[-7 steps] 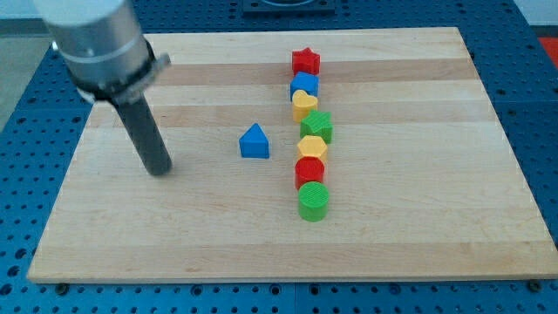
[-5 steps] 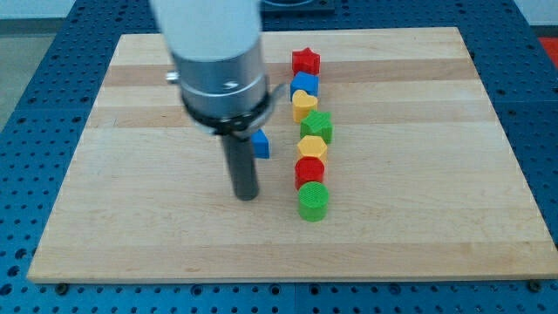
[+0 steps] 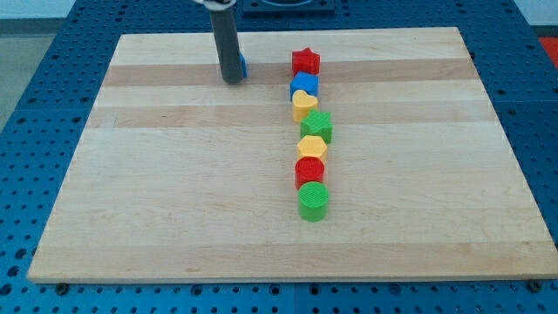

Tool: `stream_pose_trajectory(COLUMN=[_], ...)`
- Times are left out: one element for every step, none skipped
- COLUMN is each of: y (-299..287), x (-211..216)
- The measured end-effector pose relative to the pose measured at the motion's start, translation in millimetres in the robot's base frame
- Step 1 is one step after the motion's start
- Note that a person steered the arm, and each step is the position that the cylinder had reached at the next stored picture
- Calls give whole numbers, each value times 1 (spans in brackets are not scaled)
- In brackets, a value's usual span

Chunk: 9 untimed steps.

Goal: Slide the blue triangle to the top center

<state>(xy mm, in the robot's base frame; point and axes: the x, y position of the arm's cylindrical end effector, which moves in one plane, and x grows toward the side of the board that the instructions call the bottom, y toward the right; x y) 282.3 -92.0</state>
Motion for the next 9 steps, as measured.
stream_pose_trajectory(y=[2, -67, -64, -25, 11, 16, 32, 38, 10], x=[-27, -28, -52, -54, -61, -71, -68, -68, -68])
